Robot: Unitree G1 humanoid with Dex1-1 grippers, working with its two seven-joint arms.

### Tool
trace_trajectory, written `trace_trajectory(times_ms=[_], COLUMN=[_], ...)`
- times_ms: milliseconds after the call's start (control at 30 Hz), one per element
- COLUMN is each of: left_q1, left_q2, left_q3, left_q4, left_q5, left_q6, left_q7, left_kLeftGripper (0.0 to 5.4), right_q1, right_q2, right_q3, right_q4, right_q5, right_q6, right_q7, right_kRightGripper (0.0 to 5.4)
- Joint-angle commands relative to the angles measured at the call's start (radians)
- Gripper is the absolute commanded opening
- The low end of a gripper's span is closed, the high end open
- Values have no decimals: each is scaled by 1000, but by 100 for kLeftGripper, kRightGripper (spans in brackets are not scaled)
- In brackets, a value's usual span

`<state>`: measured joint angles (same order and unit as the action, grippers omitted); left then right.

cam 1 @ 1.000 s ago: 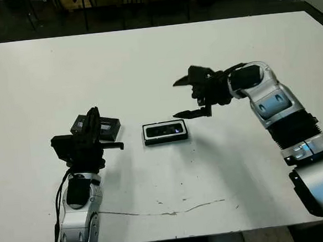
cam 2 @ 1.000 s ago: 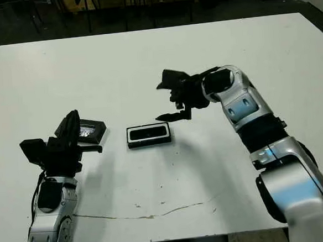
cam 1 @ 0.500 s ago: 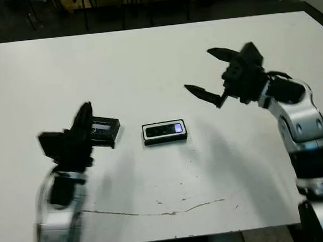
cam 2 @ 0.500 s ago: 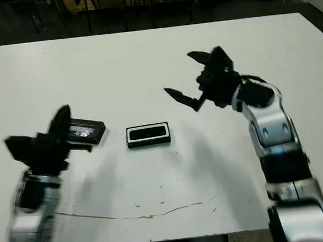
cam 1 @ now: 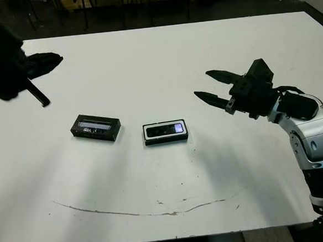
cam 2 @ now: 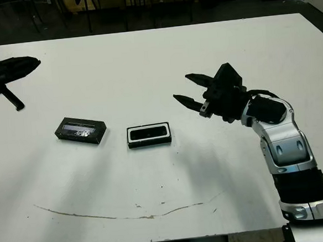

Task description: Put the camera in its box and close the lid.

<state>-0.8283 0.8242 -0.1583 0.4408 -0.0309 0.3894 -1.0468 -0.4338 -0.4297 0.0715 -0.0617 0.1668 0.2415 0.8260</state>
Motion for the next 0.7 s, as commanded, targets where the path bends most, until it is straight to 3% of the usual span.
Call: trace_trajectory(times_ms=[33,233,433,567,700], left_q1=[-150,-205,-207,-196,-173], left_q2=[-87,-230,-287,-293,-296], left_q3=[-150,-177,-202,-164,-153], left_q4=[323,575,671,703,704], left_q5=[132,184,236,228,244], left_q6=[9,-86,-157,-189,-254], left_q7=[-83,-73,-118,-96,-41], left_kLeftGripper=[0,0,0,0,0], right_q1=[14,39,57,56,52], right_q2=[-24,-25,-33,-47,-44], right_q3=[22,18,8,25,31], right_q4=[-15,-43,-70,-64,-52], right_q5=[6,23,32,4,25], right_q6=[21,21,40,8,29], right_q7=[18,11,-6,-4,4], right_kRightGripper=[111,2,2,2,2])
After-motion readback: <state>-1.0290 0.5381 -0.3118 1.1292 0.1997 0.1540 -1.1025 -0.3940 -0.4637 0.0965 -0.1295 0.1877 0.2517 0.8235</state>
